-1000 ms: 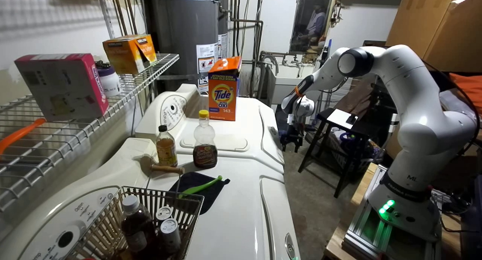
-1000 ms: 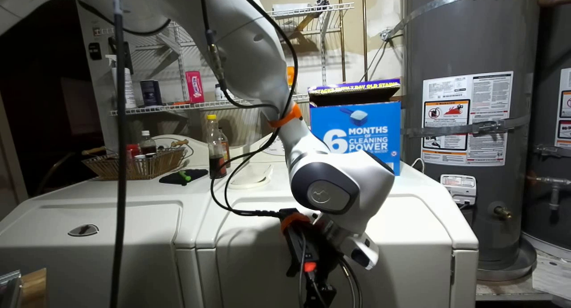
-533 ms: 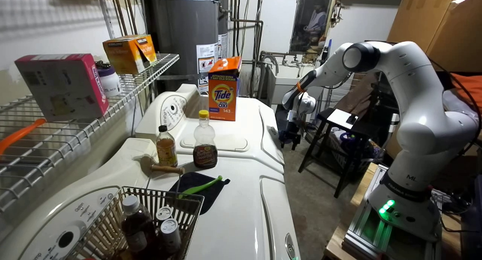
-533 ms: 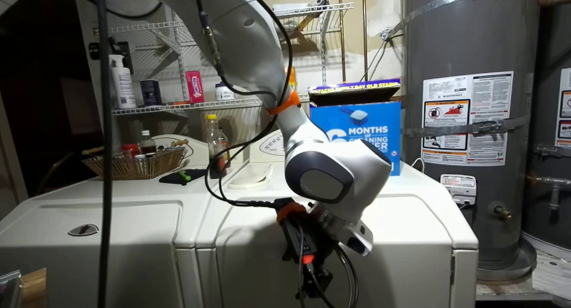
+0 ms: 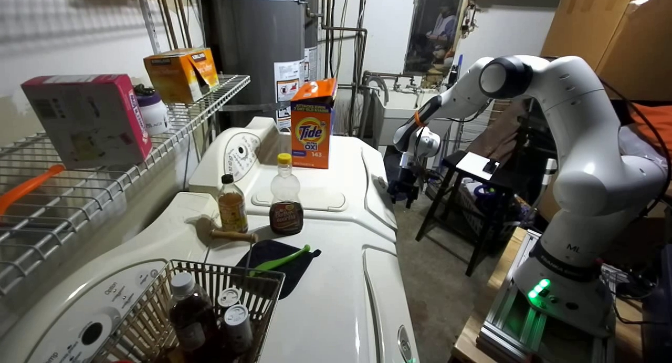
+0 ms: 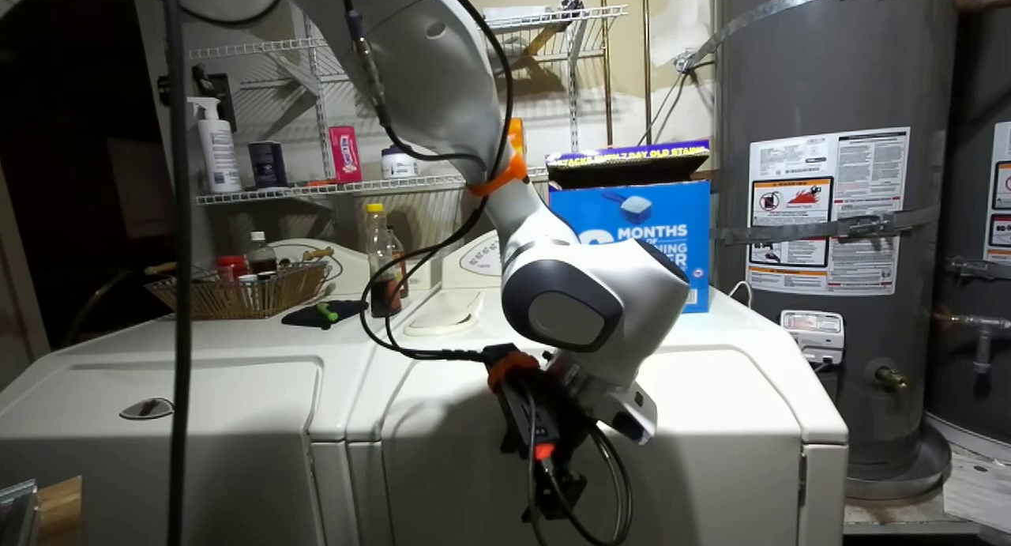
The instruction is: Close the washing machine door
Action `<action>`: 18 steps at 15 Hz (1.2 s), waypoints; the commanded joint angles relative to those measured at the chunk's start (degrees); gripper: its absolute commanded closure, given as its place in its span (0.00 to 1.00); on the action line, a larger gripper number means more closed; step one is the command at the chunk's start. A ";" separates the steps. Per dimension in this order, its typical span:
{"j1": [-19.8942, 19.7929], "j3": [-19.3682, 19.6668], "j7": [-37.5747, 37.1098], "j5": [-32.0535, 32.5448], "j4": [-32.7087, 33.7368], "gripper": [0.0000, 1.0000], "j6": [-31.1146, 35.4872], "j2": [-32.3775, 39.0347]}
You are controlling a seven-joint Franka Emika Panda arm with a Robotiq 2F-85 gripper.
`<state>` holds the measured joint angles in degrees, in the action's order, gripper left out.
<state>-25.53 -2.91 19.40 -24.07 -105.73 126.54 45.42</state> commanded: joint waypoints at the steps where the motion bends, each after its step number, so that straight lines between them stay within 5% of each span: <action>1: 0.62 -0.85 0.06 -3.83 1.82 0.00 4.19 2.66; 9: -1.37 -5.96 5.77 -14.25 3.26 0.00 5.54 6.65; 18: -0.11 -5.82 12.20 -21.58 2.32 0.00 5.85 7.46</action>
<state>-29.22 -5.36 32.65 -39.79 -106.65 128.18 48.37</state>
